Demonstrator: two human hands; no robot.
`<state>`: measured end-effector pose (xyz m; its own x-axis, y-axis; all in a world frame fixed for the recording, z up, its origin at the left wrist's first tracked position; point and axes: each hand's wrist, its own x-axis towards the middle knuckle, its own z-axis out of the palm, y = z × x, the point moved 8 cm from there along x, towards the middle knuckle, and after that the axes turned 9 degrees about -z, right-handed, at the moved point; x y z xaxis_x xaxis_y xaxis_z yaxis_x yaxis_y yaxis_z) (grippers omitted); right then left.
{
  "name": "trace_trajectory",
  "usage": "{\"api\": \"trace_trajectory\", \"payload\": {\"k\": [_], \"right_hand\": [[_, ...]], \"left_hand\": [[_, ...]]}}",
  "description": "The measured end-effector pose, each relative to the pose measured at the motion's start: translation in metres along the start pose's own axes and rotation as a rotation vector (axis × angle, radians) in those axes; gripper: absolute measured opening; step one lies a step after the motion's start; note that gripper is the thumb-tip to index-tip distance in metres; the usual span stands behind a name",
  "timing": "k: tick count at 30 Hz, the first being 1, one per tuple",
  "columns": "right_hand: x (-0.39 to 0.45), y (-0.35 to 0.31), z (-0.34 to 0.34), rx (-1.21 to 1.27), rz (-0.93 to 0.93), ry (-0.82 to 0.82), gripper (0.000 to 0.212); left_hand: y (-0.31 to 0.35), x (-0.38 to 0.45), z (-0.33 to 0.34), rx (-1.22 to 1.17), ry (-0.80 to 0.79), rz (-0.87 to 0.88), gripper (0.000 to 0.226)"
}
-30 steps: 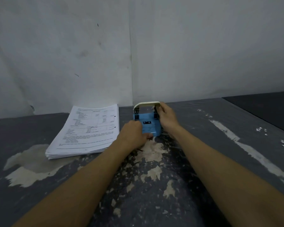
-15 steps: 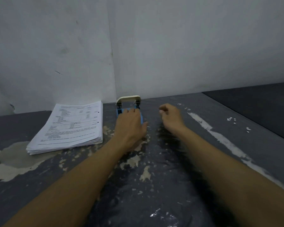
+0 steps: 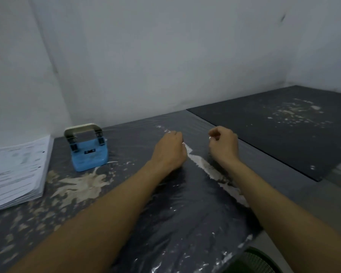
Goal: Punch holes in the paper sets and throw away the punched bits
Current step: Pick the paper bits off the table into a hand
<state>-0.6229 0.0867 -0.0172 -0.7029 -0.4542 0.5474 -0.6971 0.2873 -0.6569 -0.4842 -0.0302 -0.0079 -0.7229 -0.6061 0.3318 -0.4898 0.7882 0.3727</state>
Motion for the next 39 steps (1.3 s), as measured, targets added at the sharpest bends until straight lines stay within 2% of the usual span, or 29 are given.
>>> {"api": "trace_trajectory", "payload": {"k": [6, 10, 16, 22, 27, 30, 34, 37, 39], "right_hand": [[0.010, 0.045, -0.027, -0.153, 0.124, 0.069, 0.030], [0.007, 0.074, -0.030, -0.170, 0.187, -0.004, 0.030], [0.008, 0.062, -0.019, -0.280, 0.054, -0.167, 0.035], [0.004, 0.061, -0.029, -0.211, 0.080, -0.087, 0.036], [0.001, 0.034, -0.002, -0.471, -0.124, -0.311, 0.027], [0.002, 0.026, 0.000, -0.586, -0.154, -0.337, 0.026], [0.003, 0.015, 0.003, -0.661, -0.193, -0.343, 0.016], [0.009, 0.011, 0.005, -0.683, -0.192, -0.319, 0.034], [0.018, 0.007, 0.007, -0.691, -0.179, -0.317, 0.027]], "left_hand": [[0.034, 0.020, 0.046, -0.115, -0.081, 0.007, 0.023], [0.043, 0.026, 0.074, -0.121, -0.124, 0.054, 0.021], [0.056, 0.041, 0.094, -0.120, -0.151, 0.092, 0.025], [0.054, 0.042, 0.098, -0.216, -0.107, 0.082, 0.026], [0.050, 0.042, 0.094, -0.271, -0.093, 0.055, 0.025], [0.047, 0.042, 0.091, -0.318, -0.087, 0.014, 0.026], [0.033, 0.046, 0.083, -0.524, -0.064, -0.139, 0.027], [0.027, 0.047, 0.081, -0.617, -0.054, -0.184, 0.027], [0.025, 0.047, 0.082, -0.654, -0.062, -0.208, 0.027]]}}
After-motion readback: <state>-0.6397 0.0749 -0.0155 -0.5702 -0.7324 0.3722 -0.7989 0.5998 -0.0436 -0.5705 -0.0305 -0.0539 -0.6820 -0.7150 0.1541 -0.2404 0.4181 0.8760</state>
